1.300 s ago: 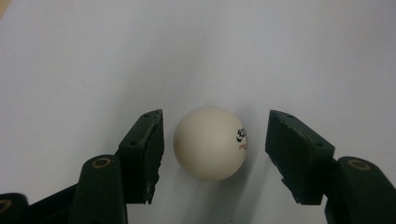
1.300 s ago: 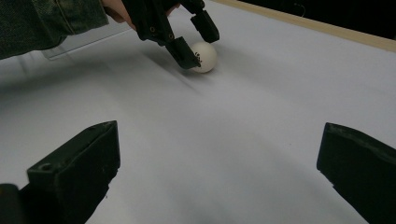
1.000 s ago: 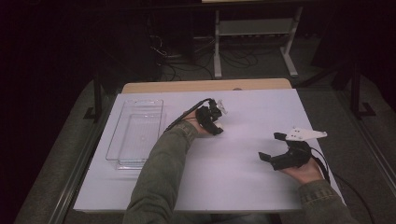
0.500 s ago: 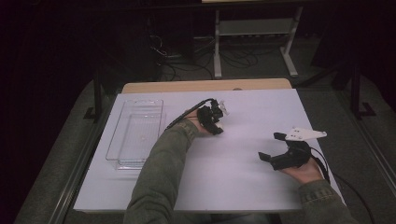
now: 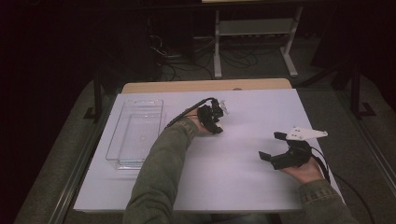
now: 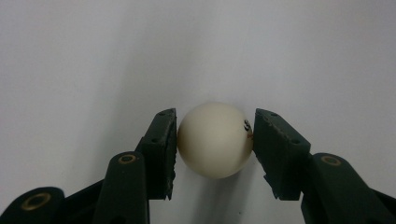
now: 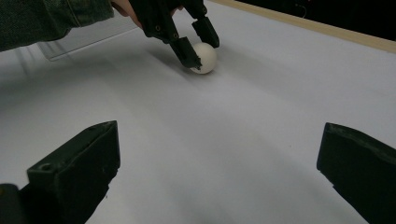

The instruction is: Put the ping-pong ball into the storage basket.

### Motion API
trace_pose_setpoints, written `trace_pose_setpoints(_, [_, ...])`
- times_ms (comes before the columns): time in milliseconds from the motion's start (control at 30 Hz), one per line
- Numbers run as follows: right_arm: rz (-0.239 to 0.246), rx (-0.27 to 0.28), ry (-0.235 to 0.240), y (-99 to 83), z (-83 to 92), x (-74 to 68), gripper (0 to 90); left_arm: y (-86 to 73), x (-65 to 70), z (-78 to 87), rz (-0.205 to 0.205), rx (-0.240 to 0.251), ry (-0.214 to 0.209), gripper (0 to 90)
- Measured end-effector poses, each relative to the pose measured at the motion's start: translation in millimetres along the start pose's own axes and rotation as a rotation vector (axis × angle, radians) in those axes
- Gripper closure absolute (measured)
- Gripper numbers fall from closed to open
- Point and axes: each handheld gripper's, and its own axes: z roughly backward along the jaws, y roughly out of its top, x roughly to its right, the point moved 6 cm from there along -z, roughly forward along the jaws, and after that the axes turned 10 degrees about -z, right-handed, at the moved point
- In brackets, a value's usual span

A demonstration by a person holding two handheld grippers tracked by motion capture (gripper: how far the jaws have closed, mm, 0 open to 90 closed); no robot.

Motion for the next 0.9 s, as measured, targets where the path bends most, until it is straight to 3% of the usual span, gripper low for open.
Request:
trace_pose_setpoints(433, [0.007,-0.005,0.004,-0.1,-1.4,-2.6,0.0,3.8,0.9,16.6,-0.007,0.017,0.016,50.4])
trace_pose_setpoints(900, [0.009,-0.01,0.012,-0.1,-2.4,-3.2,0.0,10.3,4.2,37.6,-0.041,0.011,0.022,50.4])
